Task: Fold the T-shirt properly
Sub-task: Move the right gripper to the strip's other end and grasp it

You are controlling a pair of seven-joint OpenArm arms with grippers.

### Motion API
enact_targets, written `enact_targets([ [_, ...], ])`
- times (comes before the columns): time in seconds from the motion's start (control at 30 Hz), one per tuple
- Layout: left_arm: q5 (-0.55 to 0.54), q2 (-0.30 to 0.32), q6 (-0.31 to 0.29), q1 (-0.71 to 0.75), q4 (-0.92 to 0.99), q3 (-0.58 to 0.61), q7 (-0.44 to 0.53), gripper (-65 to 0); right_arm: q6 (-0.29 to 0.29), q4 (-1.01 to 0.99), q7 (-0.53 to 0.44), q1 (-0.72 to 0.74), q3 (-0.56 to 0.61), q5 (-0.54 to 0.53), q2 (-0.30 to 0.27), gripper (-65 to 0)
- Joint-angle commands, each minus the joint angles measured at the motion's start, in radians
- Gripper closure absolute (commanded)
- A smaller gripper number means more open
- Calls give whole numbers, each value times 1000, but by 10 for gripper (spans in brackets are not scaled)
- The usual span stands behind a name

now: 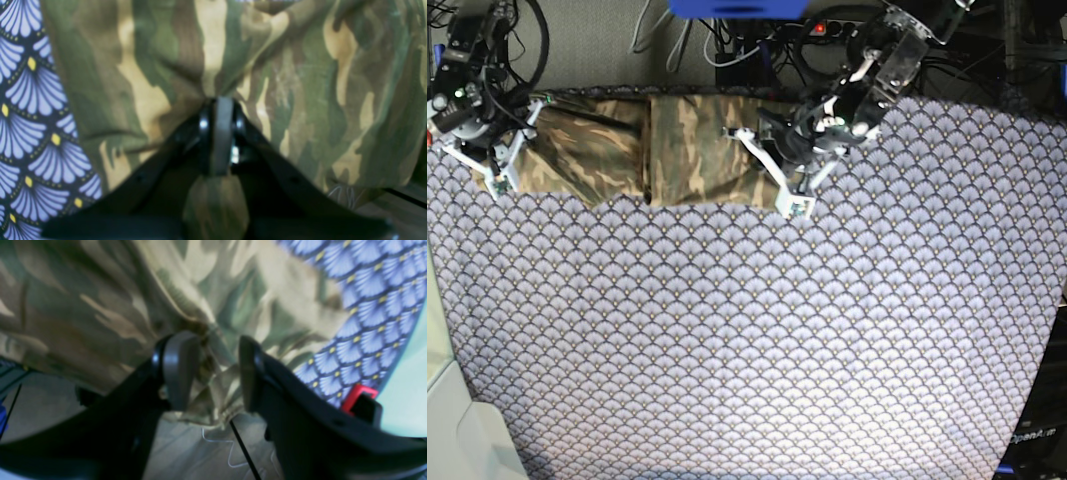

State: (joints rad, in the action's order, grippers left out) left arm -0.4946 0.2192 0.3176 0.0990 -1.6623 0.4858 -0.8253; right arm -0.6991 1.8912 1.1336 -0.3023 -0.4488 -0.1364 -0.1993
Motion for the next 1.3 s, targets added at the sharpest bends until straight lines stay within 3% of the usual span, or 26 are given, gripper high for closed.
enact_targets([
  [0.0,12,6,5,-8,-6,-3,1,-26,1,18,-5,2,-8,-1,-15,-294],
  [0.3,12,6,5,-5,-6,-3,1,-26,1,12,-2,59,-187,-2,-27,-334],
  [0.4,12,6,5,-6,-6,-5,1,-26,1,-2,67,99,-222,-16,-48,-354],
  [0.6,12,6,5,-2,-6,-5,1,-26,1,-150,213,136,-245,-308,-133,-405],
  [0.7,12,7,5,-2,-6,-5,-1,-26,1,-250,221,128,-241,-512,-190,-404],
  [0.77,12,7,5,0,-6,-5,-1,-26,1,-287,221,127,-239,-592,-222,-404],
  [1.03,12,7,5,2,-6,-5,-1,-25,1,-348,167,137,-239,-609,-285,-405],
  [1.27,12,7,5,3,-6,-5,-1,-25,1,-497,147,176,-232,-609,-299,-440],
])
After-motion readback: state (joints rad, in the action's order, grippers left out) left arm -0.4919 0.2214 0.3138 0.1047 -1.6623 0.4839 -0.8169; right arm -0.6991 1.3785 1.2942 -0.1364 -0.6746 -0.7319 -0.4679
